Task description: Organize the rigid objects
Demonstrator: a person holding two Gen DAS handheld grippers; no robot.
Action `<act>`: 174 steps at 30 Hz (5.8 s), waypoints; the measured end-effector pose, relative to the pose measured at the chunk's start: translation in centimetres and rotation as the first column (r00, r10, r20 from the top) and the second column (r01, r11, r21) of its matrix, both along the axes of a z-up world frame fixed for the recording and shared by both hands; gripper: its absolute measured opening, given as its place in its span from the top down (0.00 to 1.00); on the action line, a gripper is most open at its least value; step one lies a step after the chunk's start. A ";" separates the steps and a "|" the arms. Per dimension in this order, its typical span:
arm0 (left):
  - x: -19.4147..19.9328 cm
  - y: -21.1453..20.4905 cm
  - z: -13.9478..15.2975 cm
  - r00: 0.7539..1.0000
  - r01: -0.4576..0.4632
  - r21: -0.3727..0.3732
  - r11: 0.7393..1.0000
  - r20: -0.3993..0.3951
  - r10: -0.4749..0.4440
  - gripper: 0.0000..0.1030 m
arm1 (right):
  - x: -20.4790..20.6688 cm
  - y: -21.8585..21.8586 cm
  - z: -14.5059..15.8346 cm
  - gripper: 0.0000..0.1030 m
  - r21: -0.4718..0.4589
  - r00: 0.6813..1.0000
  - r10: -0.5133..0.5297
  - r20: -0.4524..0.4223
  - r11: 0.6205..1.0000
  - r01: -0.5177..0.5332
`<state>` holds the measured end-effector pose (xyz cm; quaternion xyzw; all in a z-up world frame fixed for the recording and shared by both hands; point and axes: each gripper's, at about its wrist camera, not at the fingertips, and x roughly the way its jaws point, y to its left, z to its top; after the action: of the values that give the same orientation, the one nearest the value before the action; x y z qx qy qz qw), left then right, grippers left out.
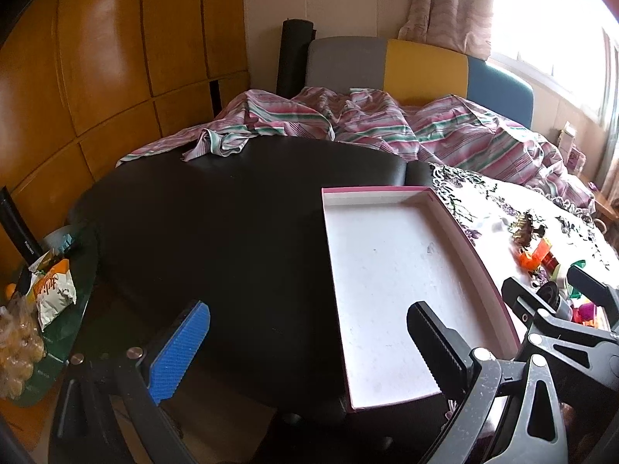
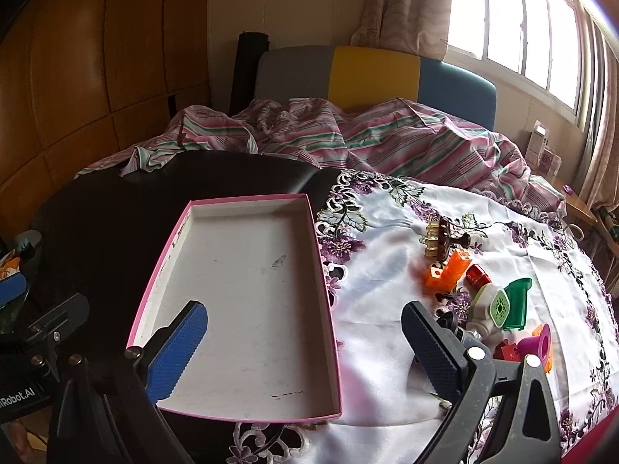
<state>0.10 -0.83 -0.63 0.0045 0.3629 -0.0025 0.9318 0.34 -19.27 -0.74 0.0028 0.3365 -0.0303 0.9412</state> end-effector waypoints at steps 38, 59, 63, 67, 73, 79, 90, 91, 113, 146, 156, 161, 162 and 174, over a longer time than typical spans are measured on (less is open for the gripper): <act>3.1 -23.2 -1.8 0.717 0.671 -0.103 0.734 -0.165 -0.678 0.00 | -5.5 -29.0 -0.5 0.00 0.435 0.857 -0.516 -0.012 0.768 0.469; 5.4 -30.4 -7.5 0.650 0.718 -0.098 0.689 -0.259 -0.714 0.38 | -5.7 -29.8 -0.8 0.00 0.511 0.856 -0.516 -0.011 0.733 0.449; 5.1 -28.5 -6.0 0.674 0.697 -0.130 0.705 -0.214 -0.707 0.38 | -5.5 -29.6 -0.8 0.01 0.499 0.860 -0.509 -0.020 0.740 0.450; 4.5 -25.7 -3.7 0.709 0.675 -0.140 0.725 -0.152 -0.689 0.37 | -5.1 -29.1 -0.9 0.05 0.470 0.867 -0.498 -0.029 0.759 0.451; 4.4 -20.6 -1.2 0.762 0.626 -0.155 0.764 -0.083 -0.642 0.37 | -3.6 -27.6 -1.2 0.11 0.411 0.898 -0.435 -0.071 0.807 0.423; 4.5 -16.3 -0.4 0.807 0.575 -0.168 0.801 -0.047 -0.589 0.37 | 0.7 -24.3 -1.0 0.15 0.332 0.951 -0.289 -0.112 0.891 0.310; 6.2 -10.5 -0.4 0.874 0.456 -0.253 0.853 -0.056 -0.483 0.37 | 13.6 -24.4 -2.4 0.06 0.262 0.941 -0.237 -0.243 0.918 0.299; 6.4 -10.2 -0.5 0.876 0.449 -0.260 0.855 -0.059 -0.478 0.37 | 14.3 -24.5 -2.8 0.06 0.260 0.936 -0.239 -0.258 0.916 0.305; 9.6 -5.7 -1.9 0.938 0.310 -0.217 0.925 -0.091 -0.336 0.37 | 15.0 -22.8 -2.6 0.40 0.335 0.947 -0.186 -0.263 0.902 0.270; 14.9 -2.8 -3.8 0.987 0.130 -0.100 0.987 -0.084 -0.138 0.20 | 5.5 -13.7 -1.9 0.42 0.340 0.982 0.001 -0.187 0.938 0.064; 8.0 -1.2 -2.0 0.990 0.123 -0.107 0.987 -0.064 -0.130 0.19 | 5.1 -11.1 -1.4 0.42 0.365 0.986 0.052 -0.158 0.931 0.009; 5.6 -0.9 -1.2 0.991 0.124 -0.096 0.988 -0.041 -0.129 0.19 | 4.6 -9.5 -1.4 0.42 0.378 0.985 0.088 -0.147 0.926 -0.027; 5.3 -0.9 -1.1 0.991 0.125 -0.095 0.988 -0.038 -0.129 0.19 | 4.6 -9.2 -1.4 0.42 0.381 0.985 0.095 -0.144 0.924 -0.033; 3.8 1.5 -0.4 0.996 0.083 -0.100 0.991 -0.028 -0.086 0.19 | 5.5 -4.3 -2.1 0.42 0.411 0.965 0.210 -0.154 0.902 -0.131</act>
<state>3.87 0.63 -1.00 -0.0263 0.3768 -0.0602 0.9240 5.81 -23.59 -2.88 0.1611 0.4250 0.1213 0.8824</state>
